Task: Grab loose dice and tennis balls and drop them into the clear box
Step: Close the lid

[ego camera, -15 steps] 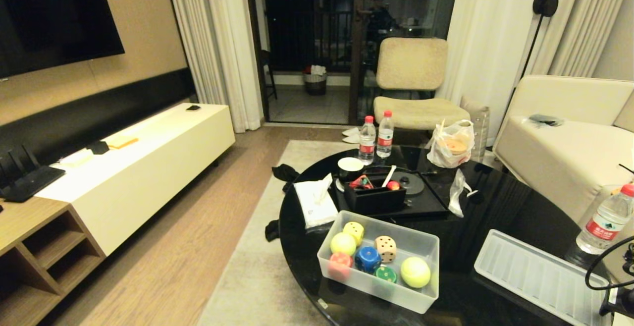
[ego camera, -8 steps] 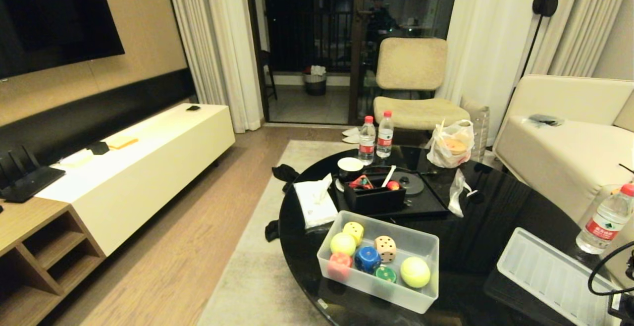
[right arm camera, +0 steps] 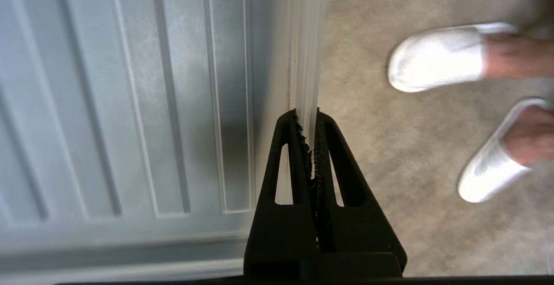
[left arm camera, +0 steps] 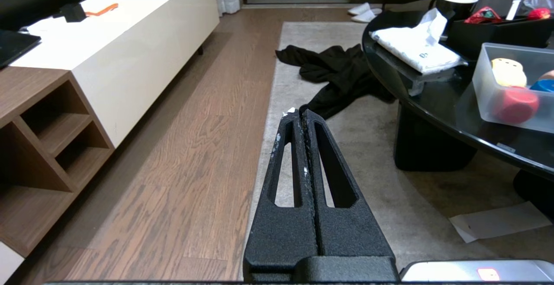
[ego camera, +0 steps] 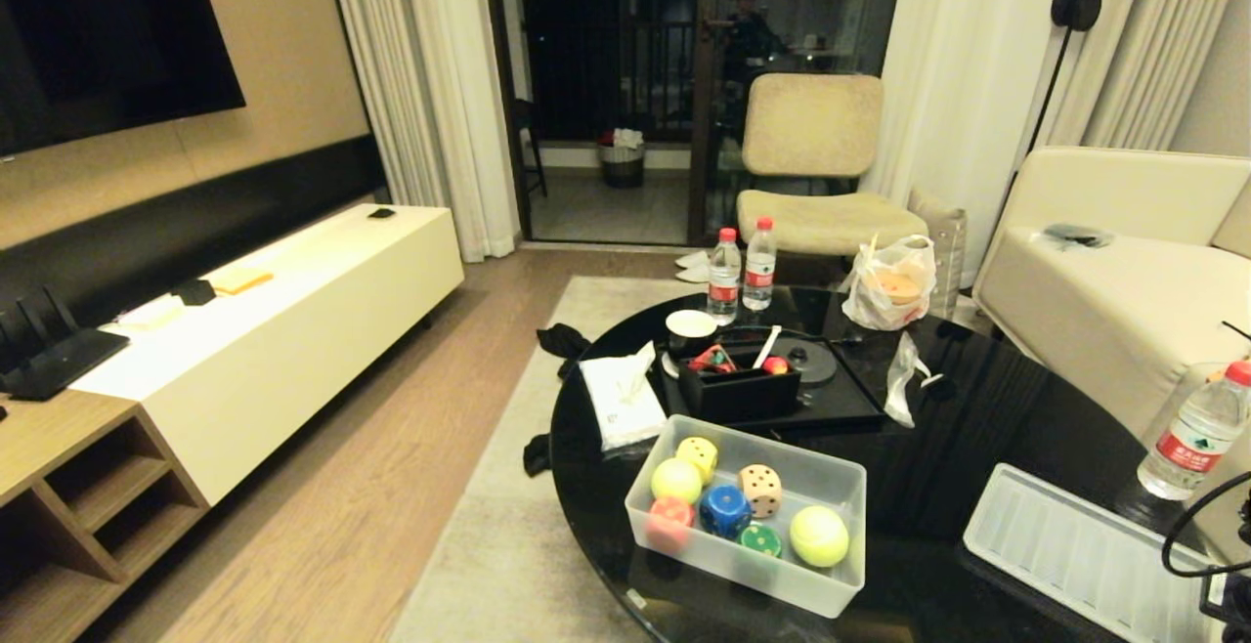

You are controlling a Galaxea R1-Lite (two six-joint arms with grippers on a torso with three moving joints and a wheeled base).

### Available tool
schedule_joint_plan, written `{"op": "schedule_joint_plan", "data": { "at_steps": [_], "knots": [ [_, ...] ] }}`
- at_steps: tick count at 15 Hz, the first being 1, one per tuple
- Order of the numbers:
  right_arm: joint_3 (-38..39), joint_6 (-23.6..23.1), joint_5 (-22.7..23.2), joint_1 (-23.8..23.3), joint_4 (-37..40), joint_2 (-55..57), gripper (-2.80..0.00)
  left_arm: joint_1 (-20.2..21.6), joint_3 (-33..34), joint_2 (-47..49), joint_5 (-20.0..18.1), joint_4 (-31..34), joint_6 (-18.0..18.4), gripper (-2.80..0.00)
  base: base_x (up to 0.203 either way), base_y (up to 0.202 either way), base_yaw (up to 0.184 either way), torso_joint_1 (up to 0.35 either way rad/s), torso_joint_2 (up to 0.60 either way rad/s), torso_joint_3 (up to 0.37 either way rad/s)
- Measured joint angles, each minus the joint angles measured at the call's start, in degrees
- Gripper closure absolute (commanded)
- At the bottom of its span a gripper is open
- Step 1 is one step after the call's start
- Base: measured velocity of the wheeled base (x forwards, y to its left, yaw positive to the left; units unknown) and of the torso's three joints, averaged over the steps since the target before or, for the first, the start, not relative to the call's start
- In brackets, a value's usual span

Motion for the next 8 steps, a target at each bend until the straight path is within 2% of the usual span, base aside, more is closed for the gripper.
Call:
{"op": "schedule_joint_plan", "data": {
  "at_steps": [8],
  "knots": [
    [2.9,0.1,3.3,-0.3,0.2,-9.1,0.00,0.0,0.0,0.0,0.0,0.0,0.0,0.00,0.000,0.000,0.000,0.000,0.00,0.000]
  ]
}}
